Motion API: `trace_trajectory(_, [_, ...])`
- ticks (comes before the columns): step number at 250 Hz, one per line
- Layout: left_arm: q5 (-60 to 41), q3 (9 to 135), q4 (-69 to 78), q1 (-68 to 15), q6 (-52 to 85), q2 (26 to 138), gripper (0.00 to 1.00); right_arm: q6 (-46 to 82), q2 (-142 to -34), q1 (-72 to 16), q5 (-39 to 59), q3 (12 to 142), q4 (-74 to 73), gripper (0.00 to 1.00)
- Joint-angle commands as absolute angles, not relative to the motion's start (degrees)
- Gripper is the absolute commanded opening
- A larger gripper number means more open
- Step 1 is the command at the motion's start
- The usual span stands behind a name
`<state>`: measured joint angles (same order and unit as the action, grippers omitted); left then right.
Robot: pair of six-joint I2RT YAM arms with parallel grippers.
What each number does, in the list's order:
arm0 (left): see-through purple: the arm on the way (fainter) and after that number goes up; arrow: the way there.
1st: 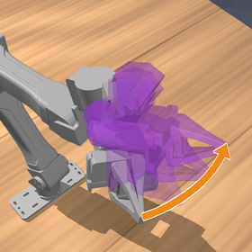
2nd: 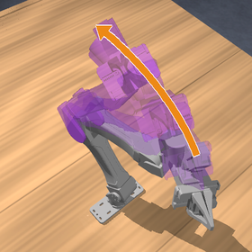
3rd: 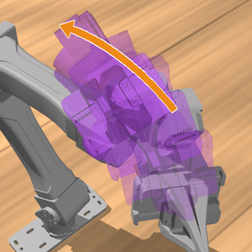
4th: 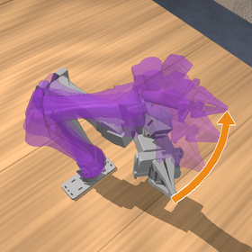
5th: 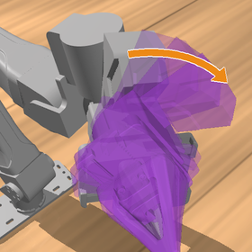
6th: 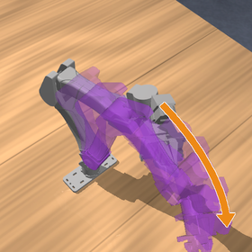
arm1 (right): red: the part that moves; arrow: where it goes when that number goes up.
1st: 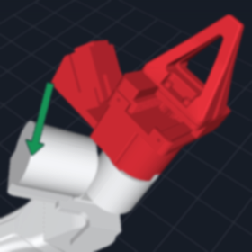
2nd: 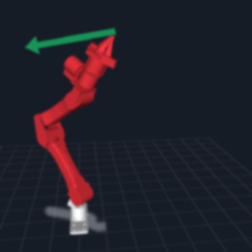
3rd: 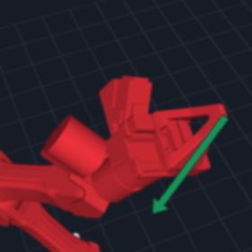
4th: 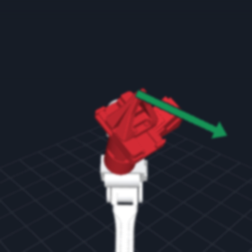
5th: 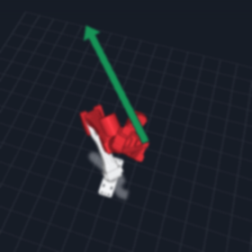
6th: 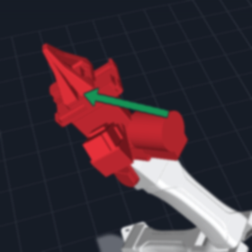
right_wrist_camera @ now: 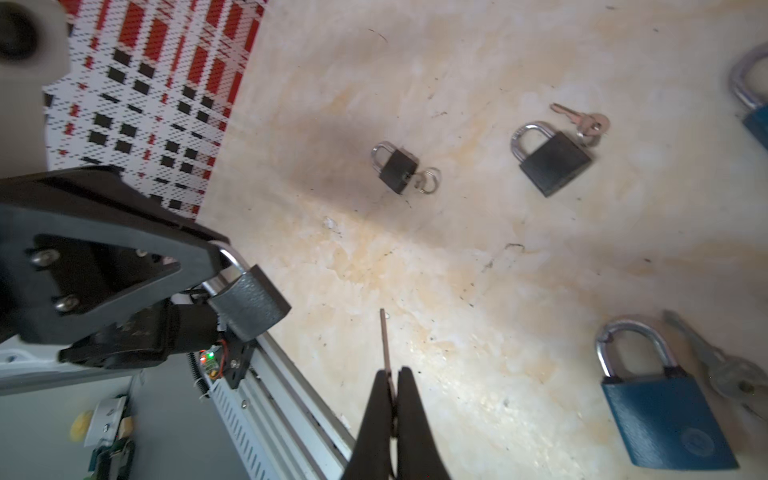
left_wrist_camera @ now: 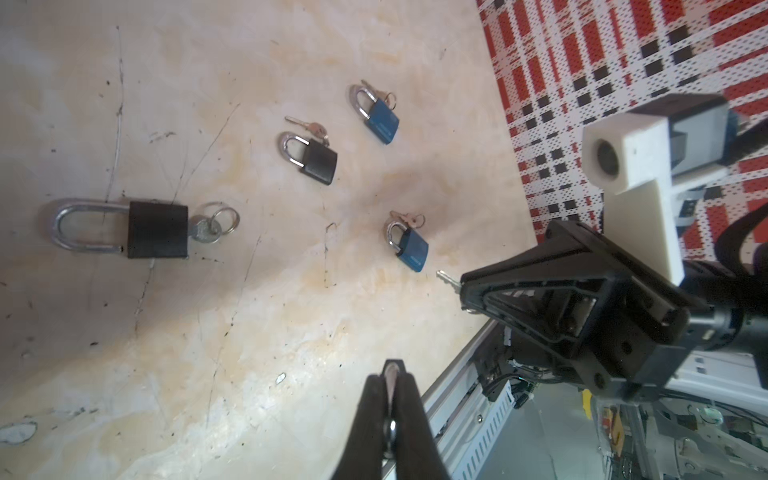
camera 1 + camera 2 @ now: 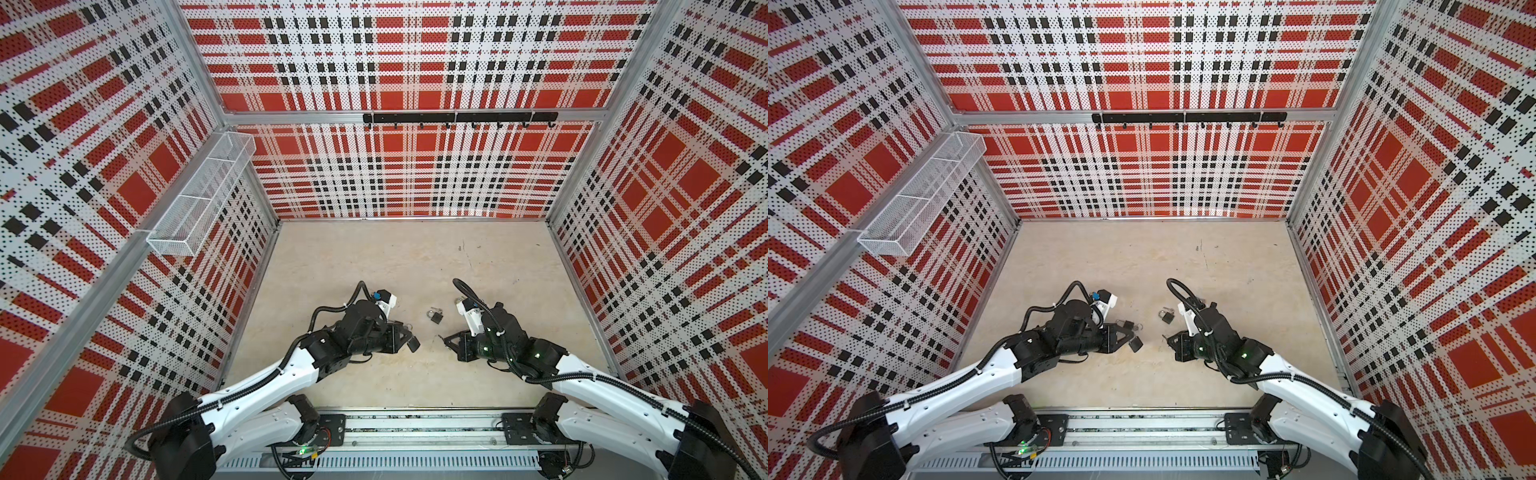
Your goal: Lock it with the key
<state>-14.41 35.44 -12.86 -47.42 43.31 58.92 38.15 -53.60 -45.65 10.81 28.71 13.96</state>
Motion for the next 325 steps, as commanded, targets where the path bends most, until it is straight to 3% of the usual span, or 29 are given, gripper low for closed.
trace_trajectory(1, [-10.09,35.09,-8.54,-49.31,43.86,60.78,0.0,39.95,-52.04,-45.92,6.07,26.94,11.44,0.0])
trace_trajectory(196, [-9.84,38.35,9.41,-54.9,49.47,87.95,0.0,40.15,-55.74,-46.2,3.52,22.97,9.41,0.0])
trace_trajectory(325, [-10.9,40.27,12.91,-55.41,50.0,95.12,0.03,40.74,-57.16,-46.3,3.25,22.69,8.0,0.0])
